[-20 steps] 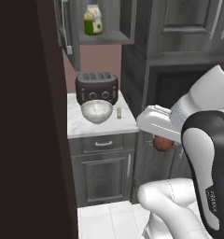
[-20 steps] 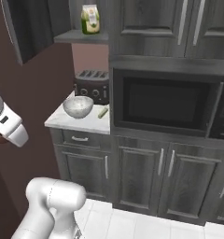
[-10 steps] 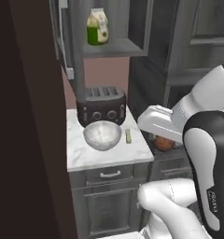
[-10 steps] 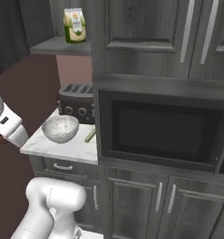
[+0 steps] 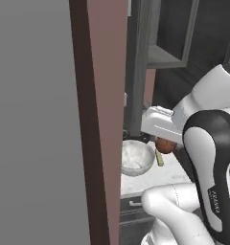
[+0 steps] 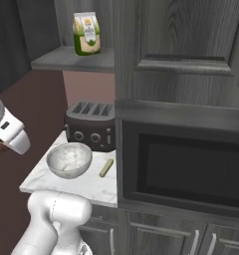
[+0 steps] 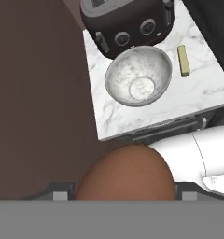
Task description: Pick the egg and butter from the fridge and place them by the bowl for mixing.
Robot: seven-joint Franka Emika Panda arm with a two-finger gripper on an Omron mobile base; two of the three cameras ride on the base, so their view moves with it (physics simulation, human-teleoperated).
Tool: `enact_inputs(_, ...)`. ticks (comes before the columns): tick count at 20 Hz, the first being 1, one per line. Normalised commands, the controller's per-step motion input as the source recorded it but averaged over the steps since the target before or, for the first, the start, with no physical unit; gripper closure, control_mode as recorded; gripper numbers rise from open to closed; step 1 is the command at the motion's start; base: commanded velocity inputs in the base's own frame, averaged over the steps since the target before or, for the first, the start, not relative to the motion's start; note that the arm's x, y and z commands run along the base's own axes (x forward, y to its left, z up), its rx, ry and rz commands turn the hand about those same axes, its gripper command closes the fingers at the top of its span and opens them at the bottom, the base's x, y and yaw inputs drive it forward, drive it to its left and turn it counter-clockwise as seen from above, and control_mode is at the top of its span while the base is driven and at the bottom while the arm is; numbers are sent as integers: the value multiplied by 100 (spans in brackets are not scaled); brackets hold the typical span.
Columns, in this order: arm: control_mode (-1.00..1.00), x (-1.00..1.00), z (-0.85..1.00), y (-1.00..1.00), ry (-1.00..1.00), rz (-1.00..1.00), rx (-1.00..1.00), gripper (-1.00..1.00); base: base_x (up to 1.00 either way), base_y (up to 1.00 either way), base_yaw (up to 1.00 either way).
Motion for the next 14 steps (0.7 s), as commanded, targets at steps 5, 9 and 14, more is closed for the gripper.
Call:
enact_inputs(5, -100, 18, -19, 0, -4, 0, -6, 100, 0, 0, 0)
enact_inputs(9, -100, 34, -82, 1, -8, 20, -24, 100, 0, 0, 0)
enact_inputs(14, -100, 0, -84, 0, 0, 38, -18, 100, 0, 0, 0)
